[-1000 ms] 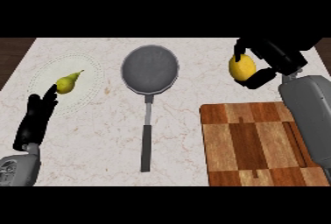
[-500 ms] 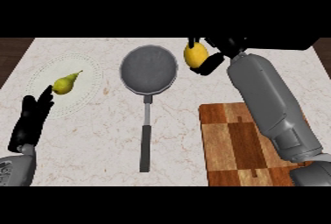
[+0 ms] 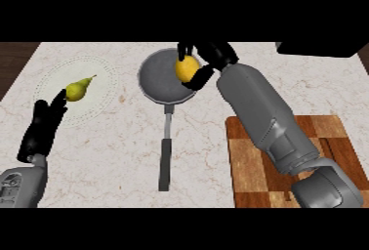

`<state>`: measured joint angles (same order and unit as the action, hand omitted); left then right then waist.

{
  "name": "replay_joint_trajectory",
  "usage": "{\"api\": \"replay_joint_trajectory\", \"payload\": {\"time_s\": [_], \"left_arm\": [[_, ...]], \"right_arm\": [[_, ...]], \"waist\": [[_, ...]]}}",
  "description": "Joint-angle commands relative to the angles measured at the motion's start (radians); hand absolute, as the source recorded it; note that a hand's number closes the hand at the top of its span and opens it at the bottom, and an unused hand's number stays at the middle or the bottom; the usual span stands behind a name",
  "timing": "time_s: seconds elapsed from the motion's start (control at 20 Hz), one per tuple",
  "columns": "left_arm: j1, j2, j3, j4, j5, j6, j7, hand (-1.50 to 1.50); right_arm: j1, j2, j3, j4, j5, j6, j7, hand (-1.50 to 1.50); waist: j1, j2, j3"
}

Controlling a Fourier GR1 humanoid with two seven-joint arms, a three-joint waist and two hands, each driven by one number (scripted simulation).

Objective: Pick the lemon from the cutting board and place it in the pan

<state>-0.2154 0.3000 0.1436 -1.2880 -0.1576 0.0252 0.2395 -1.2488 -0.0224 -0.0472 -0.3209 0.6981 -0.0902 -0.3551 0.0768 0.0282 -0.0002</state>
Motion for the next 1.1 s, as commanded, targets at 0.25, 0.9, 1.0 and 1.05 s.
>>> {"api": "replay_joint_trajectory", "payload": {"time_s": [0.25, 0.9, 1.0, 1.05], "left_arm": [[-0.065, -0.009, -0.032, 0.002, -0.007, -0.025, 0.008, 0.0], [-0.103, -0.057, -0.075, 0.017, -0.026, -0.016, 0.007, 0.0], [-0.122, -0.029, -0.064, 0.047, -0.017, -0.047, -0.016, 0.0], [-0.118, -0.078, -0.095, 0.024, -0.03, -0.019, -0.005, 0.0]], "right_arm": [[0.001, 0.022, 0.019, 0.158, -0.028, -0.068, -0.039, 1.5], [-0.002, 0.022, -0.04, 0.244, -0.163, 0.022, -0.068, -1.5], [0.011, 0.022, -0.05, 0.245, -0.184, -0.006, -0.087, -1.5], [0.009, 0.022, -0.055, 0.251, -0.192, 0.0, -0.086, -1.5]], "waist": [[0.067, 0.024, 0.001], [0.146, 0.034, 0.002], [0.169, 0.043, 0.001], [0.167, 0.038, 0.002]]}}
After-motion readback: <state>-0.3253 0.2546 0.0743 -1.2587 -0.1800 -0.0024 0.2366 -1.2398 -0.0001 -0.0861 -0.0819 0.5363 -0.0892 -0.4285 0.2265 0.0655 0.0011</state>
